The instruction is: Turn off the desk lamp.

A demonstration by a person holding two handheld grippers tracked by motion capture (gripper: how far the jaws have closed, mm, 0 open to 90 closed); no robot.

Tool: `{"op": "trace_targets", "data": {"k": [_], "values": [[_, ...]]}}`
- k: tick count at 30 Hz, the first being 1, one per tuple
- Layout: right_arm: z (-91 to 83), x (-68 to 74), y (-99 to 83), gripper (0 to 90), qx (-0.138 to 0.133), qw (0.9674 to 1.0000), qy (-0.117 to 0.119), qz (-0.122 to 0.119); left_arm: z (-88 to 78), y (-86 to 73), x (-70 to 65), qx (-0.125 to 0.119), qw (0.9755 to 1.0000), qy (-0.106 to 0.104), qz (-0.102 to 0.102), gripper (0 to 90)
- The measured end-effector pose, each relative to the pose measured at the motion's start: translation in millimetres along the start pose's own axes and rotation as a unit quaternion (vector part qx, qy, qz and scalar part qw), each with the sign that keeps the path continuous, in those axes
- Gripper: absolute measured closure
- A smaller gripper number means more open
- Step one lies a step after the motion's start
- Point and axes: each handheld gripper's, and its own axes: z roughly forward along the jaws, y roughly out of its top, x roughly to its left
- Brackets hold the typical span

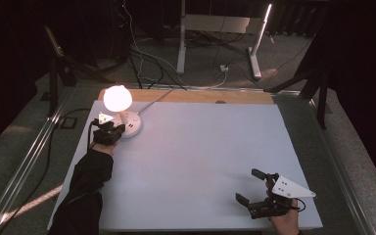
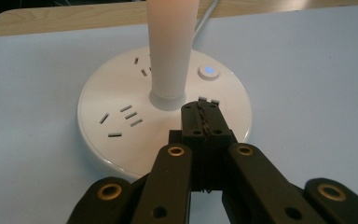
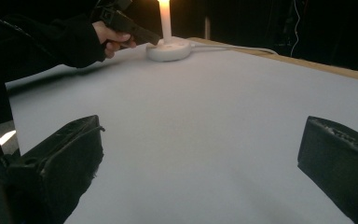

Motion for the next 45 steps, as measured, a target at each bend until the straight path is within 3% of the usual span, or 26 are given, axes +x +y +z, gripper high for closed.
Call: {"op": "trace_targets", "data": {"k": [11,23,36,45], "values": [[0.1,0.0,-0.3,0.0,0.001,1.0,0.001,0.0,2.3,-1.5,0.7,0.002,1.0,0.0,-0.002,90.0],[0.2,0.9,0.0,0.0,0.002,1.0,0.001,-0.003,2.6,-0.9,-0.6,0.005,0.9999,0.008,0.009,90.0],[-0.4,0.7,0.6,0.0,-0.001,1.0,0.001,0.0,-11.3,10.3,-3.1,-0.01,0.9999,-0.01,0.008,90.0],[-0.7,0.4,0.7,0.0,-0.002,1.0,0.002,0.002,-13.9,12.6,-2.6,-0.011,0.9998,-0.01,0.009,90.0]]}}
